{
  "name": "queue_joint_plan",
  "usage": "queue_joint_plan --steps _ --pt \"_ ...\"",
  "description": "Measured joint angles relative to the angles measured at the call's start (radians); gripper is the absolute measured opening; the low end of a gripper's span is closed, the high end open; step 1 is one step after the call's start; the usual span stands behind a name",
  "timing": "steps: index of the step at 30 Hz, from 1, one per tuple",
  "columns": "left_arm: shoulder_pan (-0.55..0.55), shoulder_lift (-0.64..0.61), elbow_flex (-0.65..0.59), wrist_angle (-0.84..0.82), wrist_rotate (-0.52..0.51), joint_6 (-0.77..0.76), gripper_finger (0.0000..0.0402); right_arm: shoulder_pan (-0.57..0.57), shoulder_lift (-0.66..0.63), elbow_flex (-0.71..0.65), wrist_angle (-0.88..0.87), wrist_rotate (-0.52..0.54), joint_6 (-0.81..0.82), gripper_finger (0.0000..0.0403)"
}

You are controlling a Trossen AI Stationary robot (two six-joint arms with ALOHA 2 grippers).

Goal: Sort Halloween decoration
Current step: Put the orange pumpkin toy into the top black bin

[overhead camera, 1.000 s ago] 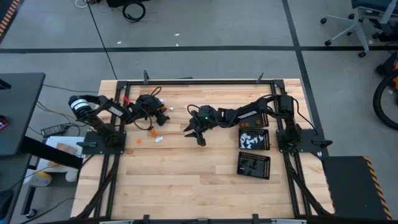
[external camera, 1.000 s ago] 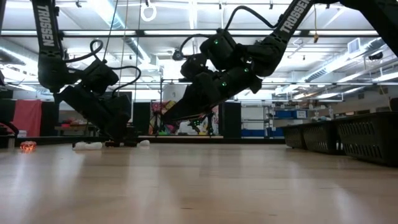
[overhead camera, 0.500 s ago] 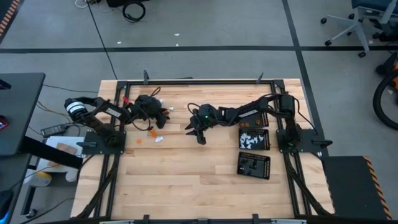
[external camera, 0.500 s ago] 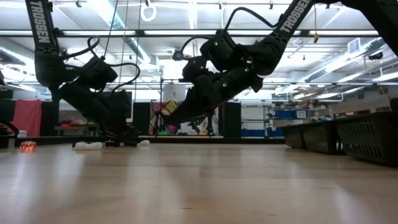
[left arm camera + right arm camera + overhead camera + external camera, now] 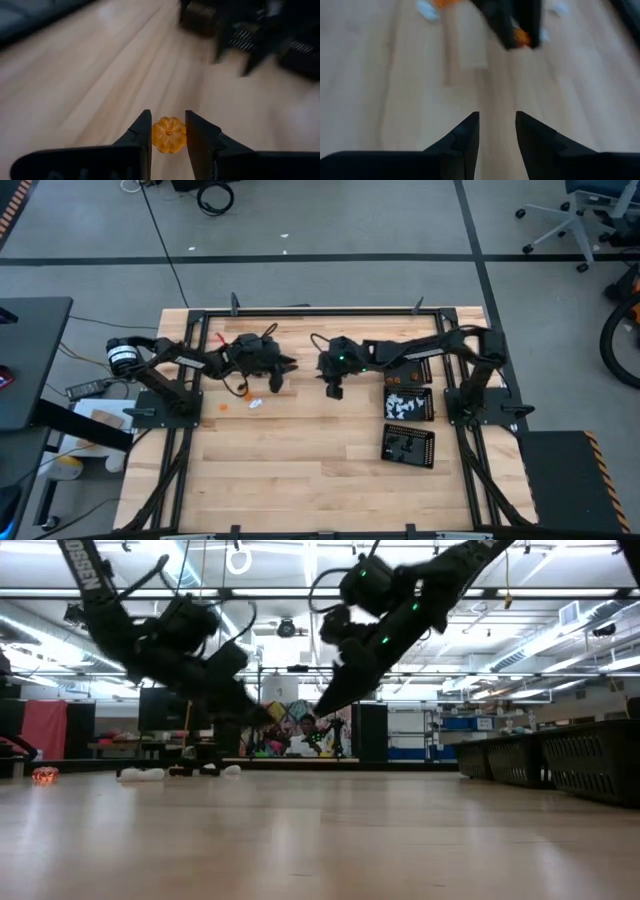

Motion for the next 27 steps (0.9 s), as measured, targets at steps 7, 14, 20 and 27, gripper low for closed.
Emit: queue_joint_plan --steps 7,14,20,27 --pt "-0.113 0.046 0.189 0.006 -0.015 0.075 0.0075 0.001 -0.217 0.000 -0.339 0.184 0.081 0.0132" --pt "-0.204 0.281 0.455 0.003 -0.015 0.129 0.0075 0.001 -0.411 0.000 -0.761 0.237 0.205 0.0132" --pt "-0.255 0.489 0.720 -0.009 0.104 0.128 0.0075 0.021 -0.558 0.000 -0.930 0.216 0.309 0.0132" --pt "-0.303 0.651 0.967 -0.080 0.167 0.205 0.0076 0.026 -0.660 0.000 -0.951 0.249 0.412 0.0132"
